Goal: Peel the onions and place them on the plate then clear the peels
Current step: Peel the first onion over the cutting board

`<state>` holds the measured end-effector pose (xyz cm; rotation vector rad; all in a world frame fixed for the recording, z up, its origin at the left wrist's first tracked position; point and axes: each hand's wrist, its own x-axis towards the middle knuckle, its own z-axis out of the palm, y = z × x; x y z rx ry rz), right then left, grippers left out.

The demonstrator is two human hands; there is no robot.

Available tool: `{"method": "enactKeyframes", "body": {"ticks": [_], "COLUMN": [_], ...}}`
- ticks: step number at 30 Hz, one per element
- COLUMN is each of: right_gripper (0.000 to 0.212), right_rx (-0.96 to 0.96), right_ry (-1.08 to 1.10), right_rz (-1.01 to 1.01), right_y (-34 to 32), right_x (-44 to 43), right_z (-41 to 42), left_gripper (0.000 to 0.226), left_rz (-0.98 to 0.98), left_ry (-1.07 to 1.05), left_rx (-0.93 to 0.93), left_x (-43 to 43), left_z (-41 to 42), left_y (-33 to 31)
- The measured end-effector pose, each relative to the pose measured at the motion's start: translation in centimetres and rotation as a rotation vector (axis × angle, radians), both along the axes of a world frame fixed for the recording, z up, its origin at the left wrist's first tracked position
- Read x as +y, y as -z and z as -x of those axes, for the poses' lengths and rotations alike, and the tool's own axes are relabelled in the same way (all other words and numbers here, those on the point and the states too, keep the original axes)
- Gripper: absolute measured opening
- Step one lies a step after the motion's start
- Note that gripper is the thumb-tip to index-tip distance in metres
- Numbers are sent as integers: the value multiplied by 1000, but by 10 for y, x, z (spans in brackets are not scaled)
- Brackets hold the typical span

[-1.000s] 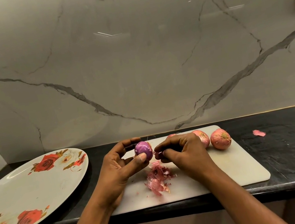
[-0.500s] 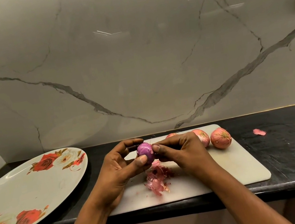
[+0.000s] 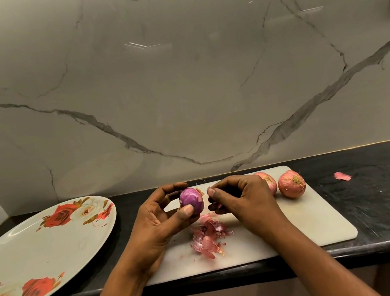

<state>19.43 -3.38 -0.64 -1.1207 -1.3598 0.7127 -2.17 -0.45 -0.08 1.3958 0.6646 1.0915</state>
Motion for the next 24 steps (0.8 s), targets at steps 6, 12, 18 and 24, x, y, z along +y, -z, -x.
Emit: {"method": "enactKeyframes", "body": {"ticks": [6,12,18,24], "right_gripper": [17,28,23,13], "right_rx": [-43,-34,-59,-48], "right_ry": [-8,-60,-86,-35], "right_rz": [-8,-42,-17,-30], "right_y": [0,-1,0,0], "right_x": [-2,-5,-4,-3], "right_z": [0,3,0,0], "left_gripper": [56,51,48,50], "left_rz": [-17,-11,-10,-1], "left_ry": [-22,-9,-8,13], "left_rx": [11,7,26,32], "left_x": [1,0,-2,-2], "left_z": [-1,-2,-2,-2], "left_y": [0,-1,-2,-2]}}
